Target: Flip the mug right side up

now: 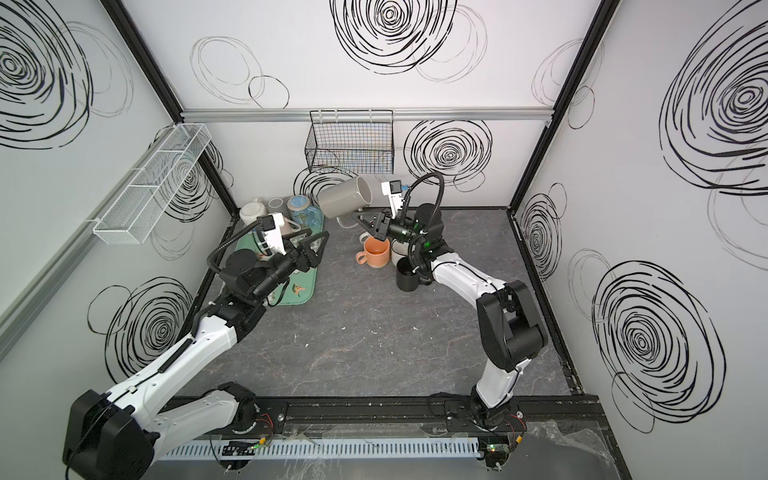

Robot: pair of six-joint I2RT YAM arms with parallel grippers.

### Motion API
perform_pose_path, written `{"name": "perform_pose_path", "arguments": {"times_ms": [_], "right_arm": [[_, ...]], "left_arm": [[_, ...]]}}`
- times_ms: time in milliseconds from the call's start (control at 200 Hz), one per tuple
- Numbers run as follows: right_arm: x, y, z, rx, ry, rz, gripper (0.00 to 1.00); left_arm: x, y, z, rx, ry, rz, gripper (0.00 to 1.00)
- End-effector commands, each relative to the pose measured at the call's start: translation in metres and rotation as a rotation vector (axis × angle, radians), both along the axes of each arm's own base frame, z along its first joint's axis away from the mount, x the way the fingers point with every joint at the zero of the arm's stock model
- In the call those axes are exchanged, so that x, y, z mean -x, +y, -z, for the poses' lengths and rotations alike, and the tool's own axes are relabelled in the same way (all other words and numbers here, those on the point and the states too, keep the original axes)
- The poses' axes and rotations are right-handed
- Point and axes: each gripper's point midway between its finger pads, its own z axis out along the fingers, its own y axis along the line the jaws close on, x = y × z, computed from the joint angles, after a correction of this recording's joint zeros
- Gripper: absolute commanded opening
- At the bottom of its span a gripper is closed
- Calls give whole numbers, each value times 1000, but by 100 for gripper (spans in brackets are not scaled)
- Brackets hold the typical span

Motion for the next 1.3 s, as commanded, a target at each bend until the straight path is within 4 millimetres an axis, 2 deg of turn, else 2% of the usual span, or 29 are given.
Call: {"name": "perform_pose_path", "arguments": {"times_ms": [0,175,365,520,741,956,1021,1131,1231,1291], "right_arm": [[49,-12,-73,-142,-252,-85,0],[67,-5,-78,-155,-297,-136,0],[75,1,-83,-164,-308,-161,0],[80,2,-86,-175,-313,-166,0],[88,7,-89,-183,-330,-190,0],[86,12,-88,-178,-326,-201,0],[84,15,-86,-173,-317,-207,0],[77,19,-76,-152,-285,-197,0],[67,24,-56,-86,-246,-178,18],[59,22,-44,-52,-224,-145,26]], "left_arm": [[7,-6,-36,111,-118,70,85],[5,-14,-42,151,-133,131,83],[5,-12,-44,206,-149,154,79],[6,-7,-42,251,-148,168,69],[3,-15,-41,269,-131,223,58],[2,-23,-48,274,-145,275,49],[2,-23,-51,276,-152,278,42],[2,-18,-56,279,-167,276,23],[1,-14,-57,260,-163,274,2],[1,-12,-57,246,-160,271,0]]}}
